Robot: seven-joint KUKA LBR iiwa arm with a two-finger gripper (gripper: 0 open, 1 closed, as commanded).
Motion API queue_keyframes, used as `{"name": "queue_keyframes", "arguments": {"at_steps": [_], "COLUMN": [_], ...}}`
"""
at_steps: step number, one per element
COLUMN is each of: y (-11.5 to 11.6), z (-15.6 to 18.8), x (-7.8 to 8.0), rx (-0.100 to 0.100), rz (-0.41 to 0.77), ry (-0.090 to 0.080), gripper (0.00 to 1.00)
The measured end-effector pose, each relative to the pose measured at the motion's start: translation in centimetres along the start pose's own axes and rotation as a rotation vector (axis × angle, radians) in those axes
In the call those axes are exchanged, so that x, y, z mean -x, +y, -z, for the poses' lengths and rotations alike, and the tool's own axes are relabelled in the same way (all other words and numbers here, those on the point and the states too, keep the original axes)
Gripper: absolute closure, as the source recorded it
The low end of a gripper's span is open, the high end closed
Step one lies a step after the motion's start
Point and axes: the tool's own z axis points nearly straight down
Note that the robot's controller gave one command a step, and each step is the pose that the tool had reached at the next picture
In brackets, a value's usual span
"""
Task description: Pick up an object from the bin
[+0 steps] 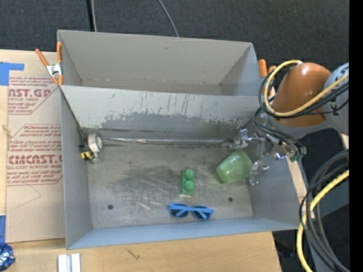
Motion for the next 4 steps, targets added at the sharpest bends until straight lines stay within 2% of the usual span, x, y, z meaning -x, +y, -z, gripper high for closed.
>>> {"name": "queue_keyframes", "arguments": {"at_steps": [1,2,3,4], "y": [0.7,0.7,0.7,0.7], "z": [-2.7,-2.5,-2.4,3.2], "x": [-0.8,-0.5,-0.5,-0.3], "rx": [-0.004,-0.001,-0.001,-0.002], "rz": [-0.082,-0.083,-0.083,-0.082], "ry": [-0.014,-0.006,-0.004,-0.005], "gripper": [0.00,0.00,1.00,1.00]}}
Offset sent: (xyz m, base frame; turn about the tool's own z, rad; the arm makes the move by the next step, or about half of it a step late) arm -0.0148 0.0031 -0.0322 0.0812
